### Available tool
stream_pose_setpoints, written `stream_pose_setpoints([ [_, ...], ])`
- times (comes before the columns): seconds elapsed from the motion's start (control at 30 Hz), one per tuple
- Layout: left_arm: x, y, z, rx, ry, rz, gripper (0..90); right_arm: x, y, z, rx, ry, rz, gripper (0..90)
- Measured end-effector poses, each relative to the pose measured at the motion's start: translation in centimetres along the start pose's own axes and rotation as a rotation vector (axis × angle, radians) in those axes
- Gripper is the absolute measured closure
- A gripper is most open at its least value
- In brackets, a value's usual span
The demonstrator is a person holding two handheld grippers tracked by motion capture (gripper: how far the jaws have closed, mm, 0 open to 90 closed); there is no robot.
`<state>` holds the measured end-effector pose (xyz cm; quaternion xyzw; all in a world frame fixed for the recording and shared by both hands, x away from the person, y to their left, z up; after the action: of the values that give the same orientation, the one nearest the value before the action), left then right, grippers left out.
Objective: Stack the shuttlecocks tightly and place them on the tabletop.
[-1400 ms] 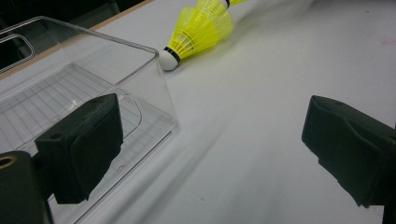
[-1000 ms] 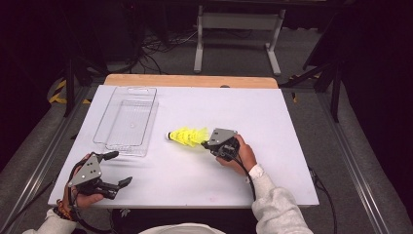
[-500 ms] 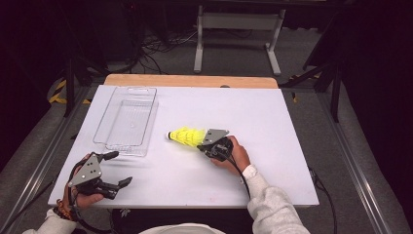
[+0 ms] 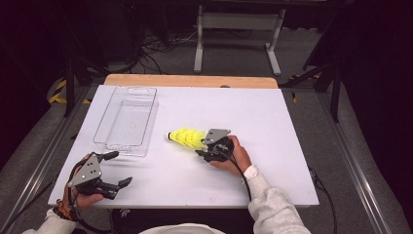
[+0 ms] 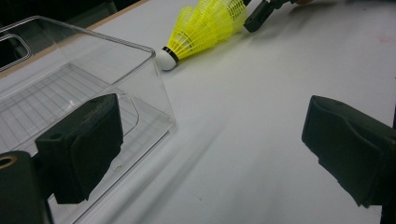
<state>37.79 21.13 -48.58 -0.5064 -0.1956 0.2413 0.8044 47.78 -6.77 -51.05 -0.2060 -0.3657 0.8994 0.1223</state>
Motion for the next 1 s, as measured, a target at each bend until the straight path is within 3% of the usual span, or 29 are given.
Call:
stream_pose_setpoints([
  [0.13, 0.0, 0.0, 0.0, -0.001, 0.001, 0.002, 6.4, -0.3, -0.1, 1.0, -0.013, 0.007, -0.002, 57.1],
  [0.27, 0.0, 0.0, 0.0, 0.002, 0.001, 0.0, 6.4, -0.7, -0.7, 2.3, -0.067, 0.007, -0.039, 58.1],
  [0.4, 0.0, 0.0, -0.1, 0.003, 0.001, -0.002, 6.4, -1.1, -1.1, 2.5, -0.076, 0.022, -0.055, 57.6],
  [0.6, -0.1, 0.1, -0.2, 0.004, 0.004, 0.007, 6.4, -0.3, -1.1, 0.8, -0.037, -0.053, -0.082, 52.8],
  [1.0, -0.1, 0.2, -0.4, 0.011, 0.008, 0.0, 6.4, 0.6, -2.4, -1.1, -0.043, -0.097, -0.095, 42.5],
])
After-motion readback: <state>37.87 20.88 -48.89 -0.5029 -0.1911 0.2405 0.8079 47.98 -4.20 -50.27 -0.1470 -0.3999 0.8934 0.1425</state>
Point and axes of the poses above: each handheld gripper's, and its own axes: z roughly backward along the jaws, y roughly out of its underside, x roughly to its left, the point moved 9 cm from there along -z, roughly forward along the jaws, and after that the axes turned 6 degrees about z, right-handed, at the moved point
